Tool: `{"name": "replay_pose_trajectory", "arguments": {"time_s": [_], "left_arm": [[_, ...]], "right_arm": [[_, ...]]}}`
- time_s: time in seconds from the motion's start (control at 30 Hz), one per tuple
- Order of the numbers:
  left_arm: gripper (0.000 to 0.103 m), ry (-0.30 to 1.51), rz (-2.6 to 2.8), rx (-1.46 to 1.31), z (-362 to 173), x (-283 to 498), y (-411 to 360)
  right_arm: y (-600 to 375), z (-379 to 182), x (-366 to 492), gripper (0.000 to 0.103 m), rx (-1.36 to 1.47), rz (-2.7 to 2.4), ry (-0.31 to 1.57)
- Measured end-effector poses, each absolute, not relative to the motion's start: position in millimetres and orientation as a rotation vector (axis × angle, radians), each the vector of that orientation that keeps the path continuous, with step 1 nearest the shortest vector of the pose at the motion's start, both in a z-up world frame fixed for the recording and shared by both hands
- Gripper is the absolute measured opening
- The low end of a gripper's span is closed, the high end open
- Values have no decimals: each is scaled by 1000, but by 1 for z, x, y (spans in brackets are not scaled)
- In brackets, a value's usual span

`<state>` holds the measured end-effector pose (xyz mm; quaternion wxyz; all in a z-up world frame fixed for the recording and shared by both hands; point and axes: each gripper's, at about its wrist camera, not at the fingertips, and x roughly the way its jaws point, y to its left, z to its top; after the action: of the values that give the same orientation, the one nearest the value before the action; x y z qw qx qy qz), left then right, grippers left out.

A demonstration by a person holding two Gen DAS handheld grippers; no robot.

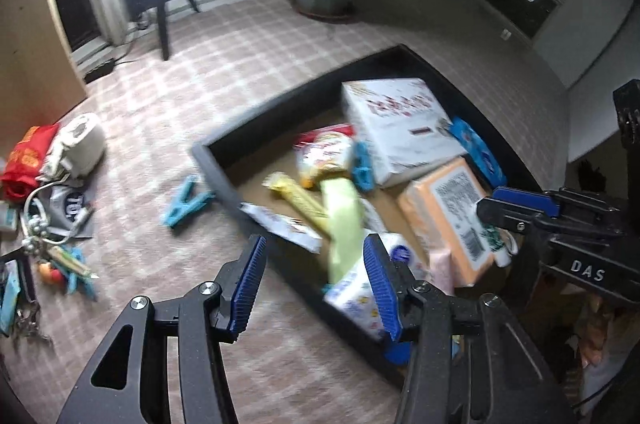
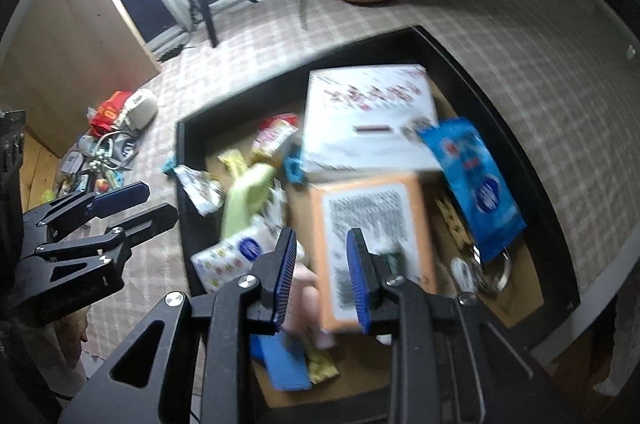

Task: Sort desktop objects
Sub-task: 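Move both grippers back to the pile toward the white plug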

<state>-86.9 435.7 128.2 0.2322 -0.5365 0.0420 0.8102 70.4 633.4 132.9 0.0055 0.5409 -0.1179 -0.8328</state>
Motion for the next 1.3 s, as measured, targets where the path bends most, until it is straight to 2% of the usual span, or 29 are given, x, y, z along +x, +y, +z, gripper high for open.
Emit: {"name": "replay_pose_trajectory", "arguments": {"time_s": [0.5,0.9,1.3], "left_arm": [[48,-31,2460,-1526,136,-156,324],[48,-216,2502,-1610,94,-210,257],[48,-160,2506,-1637,74,-247,259]], "right_arm": [[519,159,-57,27,1577,-2397,-84],[435,125,-156,27,1621,-2172,-90],[376,84,-228,27,1682,-2028,-73]]}}
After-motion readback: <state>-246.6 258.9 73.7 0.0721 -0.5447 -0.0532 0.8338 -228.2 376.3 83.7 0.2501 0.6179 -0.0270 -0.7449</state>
